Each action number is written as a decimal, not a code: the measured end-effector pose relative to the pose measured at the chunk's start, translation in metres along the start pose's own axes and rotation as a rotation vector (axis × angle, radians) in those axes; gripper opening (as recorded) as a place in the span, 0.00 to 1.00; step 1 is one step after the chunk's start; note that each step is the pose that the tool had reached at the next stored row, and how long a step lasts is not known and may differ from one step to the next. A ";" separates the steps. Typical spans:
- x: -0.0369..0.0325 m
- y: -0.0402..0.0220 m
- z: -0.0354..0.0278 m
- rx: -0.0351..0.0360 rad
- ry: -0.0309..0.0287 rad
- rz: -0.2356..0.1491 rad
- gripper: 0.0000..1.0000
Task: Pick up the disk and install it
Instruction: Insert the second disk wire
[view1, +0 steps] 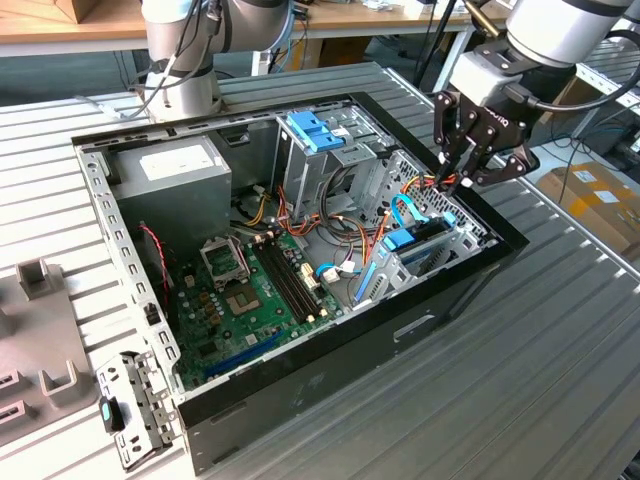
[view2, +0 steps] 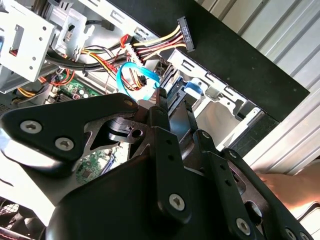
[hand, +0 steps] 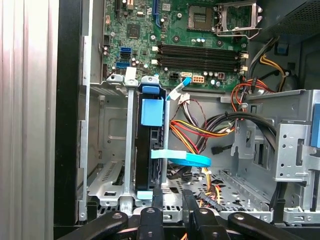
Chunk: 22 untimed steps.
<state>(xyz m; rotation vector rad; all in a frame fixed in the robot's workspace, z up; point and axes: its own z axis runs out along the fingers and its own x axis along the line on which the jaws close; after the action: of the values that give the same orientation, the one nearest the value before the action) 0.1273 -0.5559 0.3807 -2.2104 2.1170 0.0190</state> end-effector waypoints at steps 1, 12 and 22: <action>-0.0001 -0.0005 0.0000 -0.0003 -0.0002 -0.004 0.30; -0.0005 -0.0062 0.0004 -0.0025 -0.0023 -0.038 0.30; -0.0011 -0.0068 0.0004 -0.0031 -0.0027 -0.047 0.30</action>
<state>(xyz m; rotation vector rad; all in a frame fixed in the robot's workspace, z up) 0.1341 -0.5546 0.3807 -2.2600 2.0641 0.0224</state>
